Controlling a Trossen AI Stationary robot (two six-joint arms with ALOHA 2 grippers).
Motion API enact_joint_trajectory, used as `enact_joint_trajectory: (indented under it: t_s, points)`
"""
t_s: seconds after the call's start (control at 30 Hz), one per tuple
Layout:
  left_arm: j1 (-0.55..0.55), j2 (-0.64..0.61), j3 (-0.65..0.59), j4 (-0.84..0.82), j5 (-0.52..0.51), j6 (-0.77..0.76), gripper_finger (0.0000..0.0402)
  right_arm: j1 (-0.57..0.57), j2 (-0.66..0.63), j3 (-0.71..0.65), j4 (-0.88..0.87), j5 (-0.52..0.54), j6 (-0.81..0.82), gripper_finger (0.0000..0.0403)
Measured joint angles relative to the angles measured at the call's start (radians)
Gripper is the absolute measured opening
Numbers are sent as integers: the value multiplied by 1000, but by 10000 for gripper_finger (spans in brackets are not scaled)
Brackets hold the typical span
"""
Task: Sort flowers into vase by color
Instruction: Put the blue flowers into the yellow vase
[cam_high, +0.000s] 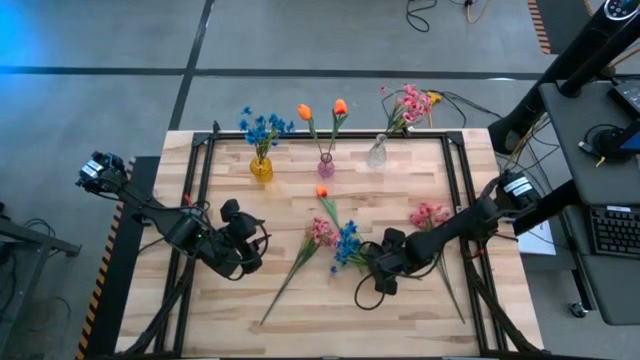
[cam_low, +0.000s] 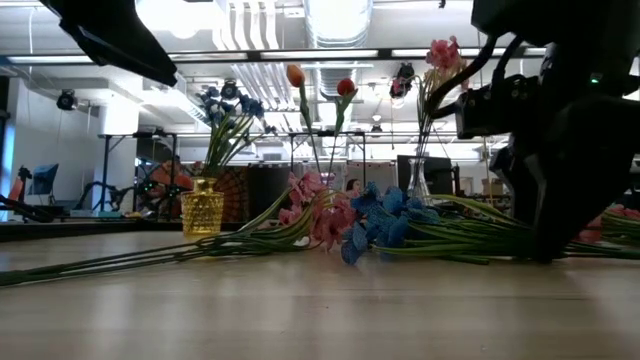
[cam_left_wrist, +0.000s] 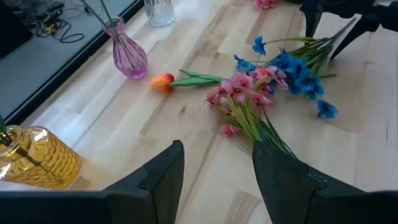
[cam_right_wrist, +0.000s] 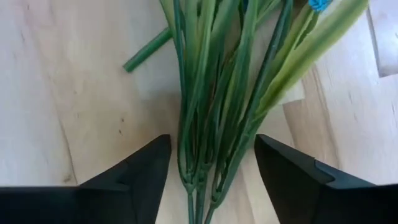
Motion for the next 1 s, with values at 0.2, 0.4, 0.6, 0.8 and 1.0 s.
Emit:
enact_joint_trajectory:
  t_s: [0.2,0.4,0.6,0.8,1.0]
  points:
    - [0,0,0,2,-27,5,173,0,3,11,-1,-3,22,169]
    - [0,0,0,3,-50,5,173,-2,-10,10,-9,22,55,102]
    - [0,0,0,6,-50,5,173,-1,-35,10,-18,28,55,45]
    - [0,0,0,20,-54,4,173,-1,-101,21,-112,29,60,19]
    - [-5,10,-2,56,-77,4,173,-1,-211,38,-201,36,59,15]
